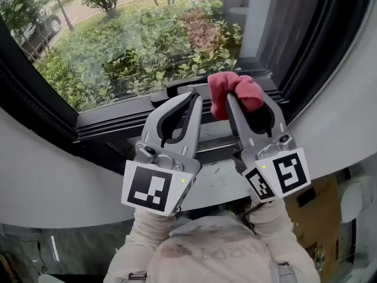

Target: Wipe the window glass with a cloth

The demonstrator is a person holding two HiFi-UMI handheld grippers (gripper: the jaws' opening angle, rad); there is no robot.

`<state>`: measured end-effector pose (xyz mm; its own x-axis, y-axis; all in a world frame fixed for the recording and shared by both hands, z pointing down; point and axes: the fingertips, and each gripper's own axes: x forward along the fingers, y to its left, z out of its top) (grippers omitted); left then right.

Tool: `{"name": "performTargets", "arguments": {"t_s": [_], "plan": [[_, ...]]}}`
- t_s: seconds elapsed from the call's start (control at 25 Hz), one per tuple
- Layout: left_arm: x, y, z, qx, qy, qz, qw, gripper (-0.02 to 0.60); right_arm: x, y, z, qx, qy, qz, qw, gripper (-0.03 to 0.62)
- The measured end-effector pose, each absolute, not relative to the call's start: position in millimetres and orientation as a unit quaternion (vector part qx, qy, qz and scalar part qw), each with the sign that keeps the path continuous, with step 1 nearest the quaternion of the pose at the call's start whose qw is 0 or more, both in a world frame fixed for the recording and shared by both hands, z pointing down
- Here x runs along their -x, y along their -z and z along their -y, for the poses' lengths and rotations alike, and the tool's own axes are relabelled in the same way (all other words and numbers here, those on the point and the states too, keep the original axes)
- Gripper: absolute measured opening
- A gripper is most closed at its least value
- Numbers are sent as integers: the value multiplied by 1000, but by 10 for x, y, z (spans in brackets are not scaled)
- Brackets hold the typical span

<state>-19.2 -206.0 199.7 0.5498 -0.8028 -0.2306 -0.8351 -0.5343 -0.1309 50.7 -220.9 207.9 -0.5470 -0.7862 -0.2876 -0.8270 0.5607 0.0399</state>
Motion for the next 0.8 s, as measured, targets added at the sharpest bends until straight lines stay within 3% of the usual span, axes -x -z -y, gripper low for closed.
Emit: {"name": "performTargets", "arguments": {"t_s": [0.8], "plan": [[371, -1929, 1874, 860, -69, -490, 123, 0, -225, -2036, 2059, 422, -76, -894, 128, 123]]}}
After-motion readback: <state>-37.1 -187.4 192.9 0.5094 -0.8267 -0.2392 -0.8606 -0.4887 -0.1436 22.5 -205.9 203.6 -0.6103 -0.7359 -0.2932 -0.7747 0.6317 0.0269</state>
